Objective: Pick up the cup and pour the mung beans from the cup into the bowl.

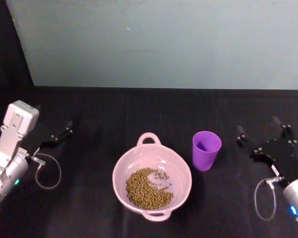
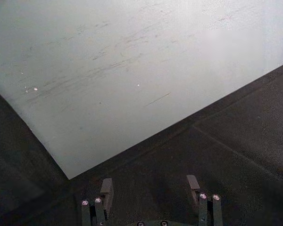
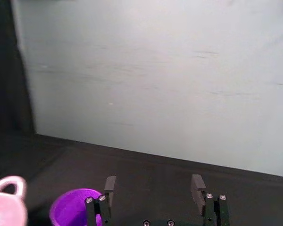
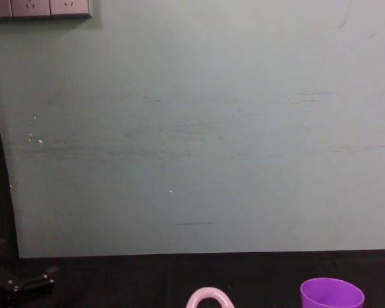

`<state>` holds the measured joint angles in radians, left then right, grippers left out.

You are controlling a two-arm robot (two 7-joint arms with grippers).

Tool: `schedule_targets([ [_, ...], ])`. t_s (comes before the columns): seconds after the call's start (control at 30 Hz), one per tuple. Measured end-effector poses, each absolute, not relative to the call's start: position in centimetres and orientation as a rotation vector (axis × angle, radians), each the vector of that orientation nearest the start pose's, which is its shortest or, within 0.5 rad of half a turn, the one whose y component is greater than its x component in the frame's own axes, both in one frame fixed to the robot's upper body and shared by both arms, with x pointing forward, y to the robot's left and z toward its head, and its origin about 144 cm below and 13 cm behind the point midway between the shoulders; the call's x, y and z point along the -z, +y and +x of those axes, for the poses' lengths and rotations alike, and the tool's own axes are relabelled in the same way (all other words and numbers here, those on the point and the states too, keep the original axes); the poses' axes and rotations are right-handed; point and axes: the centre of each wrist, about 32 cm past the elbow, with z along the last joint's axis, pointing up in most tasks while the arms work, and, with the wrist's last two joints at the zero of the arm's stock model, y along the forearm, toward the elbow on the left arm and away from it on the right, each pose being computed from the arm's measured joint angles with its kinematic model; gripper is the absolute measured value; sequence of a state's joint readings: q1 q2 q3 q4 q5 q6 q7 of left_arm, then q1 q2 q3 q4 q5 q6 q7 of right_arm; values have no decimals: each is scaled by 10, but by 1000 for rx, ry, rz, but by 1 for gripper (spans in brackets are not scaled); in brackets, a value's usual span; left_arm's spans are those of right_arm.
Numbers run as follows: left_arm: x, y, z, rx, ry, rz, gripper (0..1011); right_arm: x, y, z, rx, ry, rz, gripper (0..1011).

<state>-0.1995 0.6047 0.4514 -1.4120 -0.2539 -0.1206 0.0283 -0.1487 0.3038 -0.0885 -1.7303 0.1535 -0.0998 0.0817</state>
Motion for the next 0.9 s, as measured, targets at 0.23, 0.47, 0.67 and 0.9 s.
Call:
schedule_targets([
  [0.23,-1140,310,489,-1248,-285,305,1012,-1131,-268,410,1426,-155,-38,1003],
  [0.47,-1140,310,489,-1248,-285,305,1012,-1115,-265,410,1448,-126,-52,1003],
  [0.67,-1140,310,489,-1248,-285,304,1012,-1111,-265,410,1451,-124,-55,1003],
  [0.9,-1140,310,489,-1248,-285,305,1012,-1108,-266,411,1431,-128,-55,1003],
])
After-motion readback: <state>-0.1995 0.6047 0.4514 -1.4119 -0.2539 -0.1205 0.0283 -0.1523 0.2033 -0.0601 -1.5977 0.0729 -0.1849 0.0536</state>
